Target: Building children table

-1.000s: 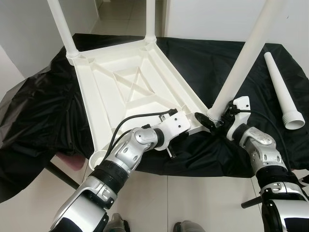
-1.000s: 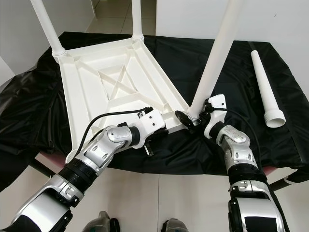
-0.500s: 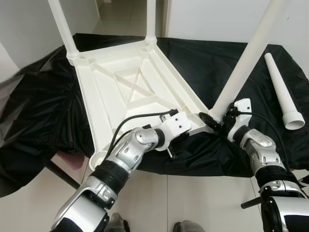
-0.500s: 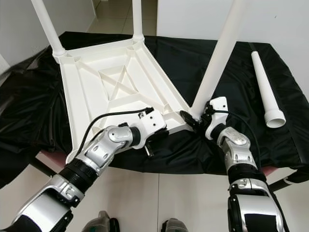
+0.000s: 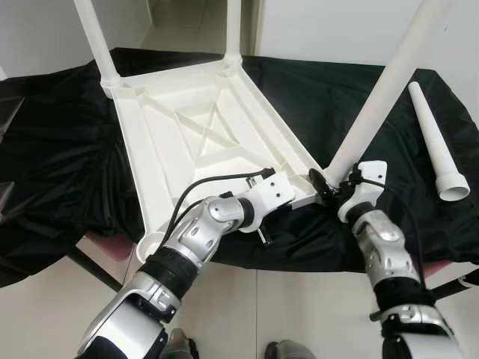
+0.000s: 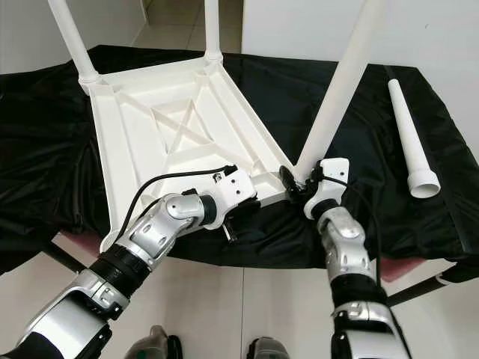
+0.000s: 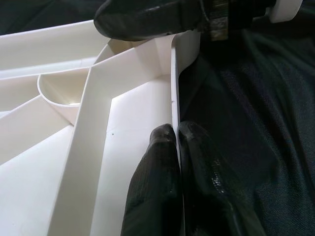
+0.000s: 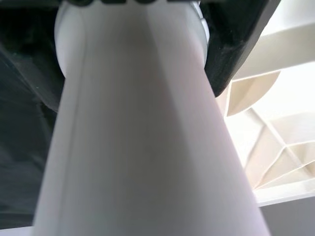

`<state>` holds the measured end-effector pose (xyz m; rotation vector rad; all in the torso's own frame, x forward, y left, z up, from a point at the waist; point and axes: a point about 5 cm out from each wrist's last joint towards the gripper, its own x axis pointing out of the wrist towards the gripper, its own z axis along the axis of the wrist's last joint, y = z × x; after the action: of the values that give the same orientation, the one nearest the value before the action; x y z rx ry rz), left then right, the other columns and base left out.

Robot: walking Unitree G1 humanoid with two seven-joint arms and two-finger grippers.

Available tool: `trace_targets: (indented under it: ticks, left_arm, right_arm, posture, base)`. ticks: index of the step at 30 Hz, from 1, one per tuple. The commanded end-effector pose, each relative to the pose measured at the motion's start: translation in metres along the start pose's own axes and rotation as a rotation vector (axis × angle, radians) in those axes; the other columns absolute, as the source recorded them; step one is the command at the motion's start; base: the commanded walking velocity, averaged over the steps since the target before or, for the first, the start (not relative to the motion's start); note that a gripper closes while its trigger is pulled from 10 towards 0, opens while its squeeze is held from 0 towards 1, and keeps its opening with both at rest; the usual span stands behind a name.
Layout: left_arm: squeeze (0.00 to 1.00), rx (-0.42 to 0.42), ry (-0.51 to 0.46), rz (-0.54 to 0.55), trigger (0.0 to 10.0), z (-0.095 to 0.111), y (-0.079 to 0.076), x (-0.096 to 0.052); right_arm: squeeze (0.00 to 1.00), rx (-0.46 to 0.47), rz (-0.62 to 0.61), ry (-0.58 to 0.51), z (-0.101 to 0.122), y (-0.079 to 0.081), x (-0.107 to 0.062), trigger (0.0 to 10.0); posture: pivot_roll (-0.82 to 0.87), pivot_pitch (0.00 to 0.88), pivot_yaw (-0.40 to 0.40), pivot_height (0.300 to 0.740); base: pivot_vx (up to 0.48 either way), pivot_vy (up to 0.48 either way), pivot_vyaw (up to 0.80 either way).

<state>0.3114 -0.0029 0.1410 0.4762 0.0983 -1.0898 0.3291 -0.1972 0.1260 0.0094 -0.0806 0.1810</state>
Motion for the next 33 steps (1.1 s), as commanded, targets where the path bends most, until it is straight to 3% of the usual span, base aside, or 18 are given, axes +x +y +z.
trace_targets:
  ticks: [1,9,18,19,24,25,33]
  left_arm:
    - [0.00,0.012,-0.009,0.060,10.0,0.004,0.010,-0.005]
    - [0.00,0.010,-0.011,0.053,10.0,0.004,0.007,-0.003]
    - [0.00,0.008,-0.014,0.056,10.0,0.005,0.007,-0.003]
    - [0.00,0.007,-0.013,0.060,10.0,0.005,0.008,-0.004]
    - [0.00,0.005,-0.013,0.067,10.0,0.005,0.009,-0.004]
    - [0.00,0.003,-0.013,0.071,10.0,0.005,0.010,-0.005]
    - [0.00,-0.006,-0.016,0.085,10.0,0.005,0.010,-0.005]
  right_arm:
    - [0.00,0.061,-0.064,0.063,-0.016,0.006,-0.006,0.0]
    - [0.00,0.102,-0.300,0.067,-0.009,0.037,0.002,0.0]
    - [0.00,0.111,-0.361,0.091,-0.005,0.055,0.004,0.0]
    - [0.00,0.103,-0.340,0.088,-0.004,0.054,0.004,9.8]
    - [0.00,0.071,-0.305,0.078,-0.006,0.054,0.000,10.0]
    - [1.00,0.055,-0.304,0.069,-0.006,0.052,-0.002,10.0]
    - [1.00,0.019,-0.238,0.069,-0.008,0.039,-0.007,10.0]
  posture:
    - [-0.02,0.085,0.018,0.740]
    - [-0.02,0.078,0.027,0.740]
    - [-0.02,0.064,0.030,0.740]
    - [-0.02,0.064,0.030,0.740]
    - [-0.01,0.062,0.032,0.740]
    - [0.00,0.059,0.029,0.740]
    - [0.00,0.050,0.021,0.740]
  base:
    - [0.000,0.000,0.00]
    - [0.000,0.000,0.00]
    - [0.000,0.000,0.00]
    - [0.000,0.000,0.00]
    - [0.000,0.000,0.00]
    - [0.000,0.000,0.00]
    - [0.000,0.000,0.00]
